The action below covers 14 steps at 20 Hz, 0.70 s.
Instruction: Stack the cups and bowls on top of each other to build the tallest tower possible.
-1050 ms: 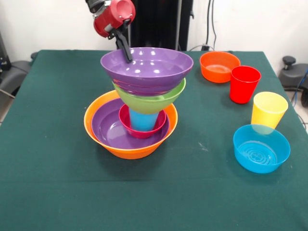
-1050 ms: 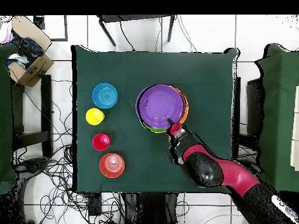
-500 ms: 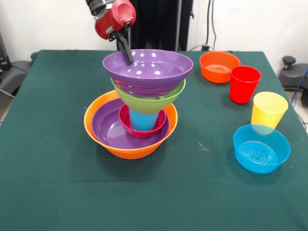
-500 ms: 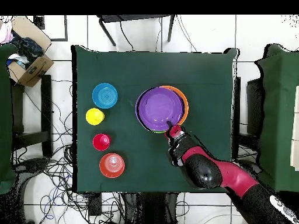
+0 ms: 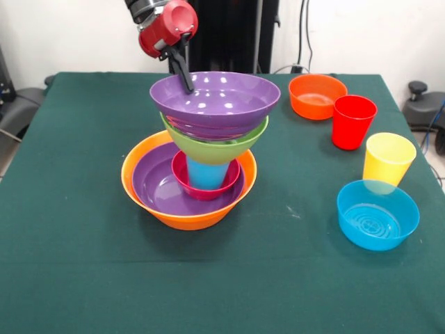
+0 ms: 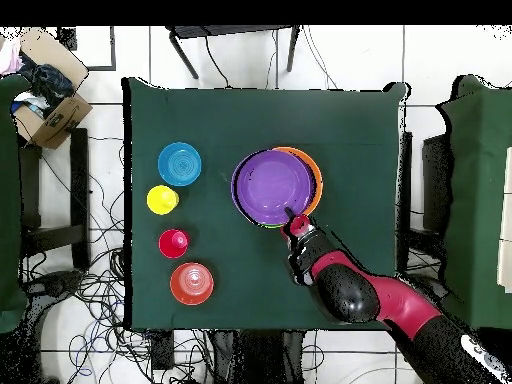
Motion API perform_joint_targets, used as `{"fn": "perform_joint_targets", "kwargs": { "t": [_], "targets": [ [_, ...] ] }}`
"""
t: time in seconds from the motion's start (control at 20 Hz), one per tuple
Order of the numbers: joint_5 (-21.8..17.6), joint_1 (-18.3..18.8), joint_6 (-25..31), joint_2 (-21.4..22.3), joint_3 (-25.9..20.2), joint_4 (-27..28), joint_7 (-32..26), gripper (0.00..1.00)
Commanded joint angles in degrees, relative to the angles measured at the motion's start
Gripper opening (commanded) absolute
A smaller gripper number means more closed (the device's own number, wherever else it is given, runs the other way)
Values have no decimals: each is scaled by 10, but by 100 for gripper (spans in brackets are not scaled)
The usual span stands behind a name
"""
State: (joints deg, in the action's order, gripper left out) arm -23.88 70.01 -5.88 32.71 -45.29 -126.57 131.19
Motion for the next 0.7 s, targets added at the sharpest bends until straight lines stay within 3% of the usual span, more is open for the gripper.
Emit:
{"fn": "perform_joint_targets", "kwargs": {
  "t": [0.05, 0.4, 0.45, 0.7],
  "targets": [
    [-27, -28, 17, -22, 19, 25, 17, 0],
    [-34, -28, 15, -17, 19, 26, 11, 0],
    [-36, -28, 15, -16, 19, 25, 10, 100],
    [-39, -27, 17, -16, 17, 27, 6, 100]
  ]
}}
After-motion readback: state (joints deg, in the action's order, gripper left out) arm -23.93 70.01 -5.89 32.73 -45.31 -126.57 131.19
